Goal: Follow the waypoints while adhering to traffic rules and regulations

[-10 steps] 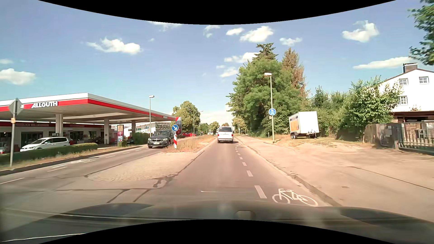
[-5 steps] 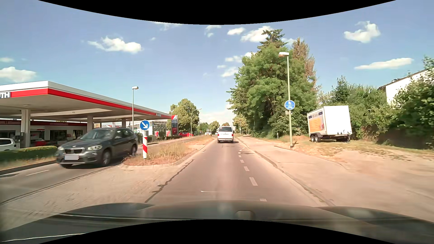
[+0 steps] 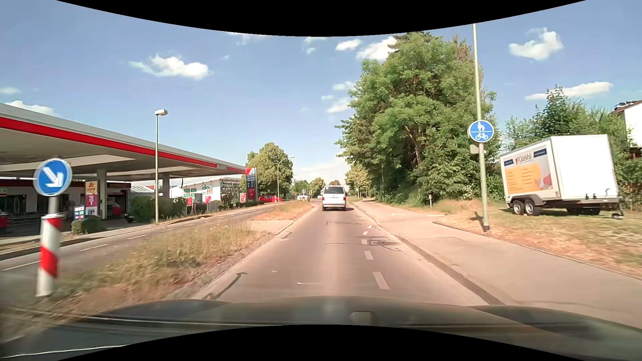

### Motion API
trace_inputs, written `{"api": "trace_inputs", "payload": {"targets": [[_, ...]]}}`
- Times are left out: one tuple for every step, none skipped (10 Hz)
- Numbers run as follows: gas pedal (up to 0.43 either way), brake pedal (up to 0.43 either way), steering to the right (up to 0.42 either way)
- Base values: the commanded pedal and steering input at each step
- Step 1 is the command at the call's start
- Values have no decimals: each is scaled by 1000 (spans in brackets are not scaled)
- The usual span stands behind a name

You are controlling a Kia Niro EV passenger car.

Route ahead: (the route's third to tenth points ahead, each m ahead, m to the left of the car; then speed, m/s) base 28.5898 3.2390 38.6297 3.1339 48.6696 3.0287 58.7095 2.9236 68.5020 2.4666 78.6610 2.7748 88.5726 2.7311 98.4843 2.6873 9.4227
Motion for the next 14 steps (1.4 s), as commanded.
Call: {"api": "trace_inputs", "payload": {"targets": [[0, 6, -3], [0, 18, -4], [0, 24, -3], [0, 24, -3], [0, 24, -3], [0, 24, -3], [0, 24, -3], [0, 24, -3], [0, 24, -5], [0, 24, -4], [0, 24, -3], [0, 24, -4], [0, 24, -4], [0, 24, -2]]}}
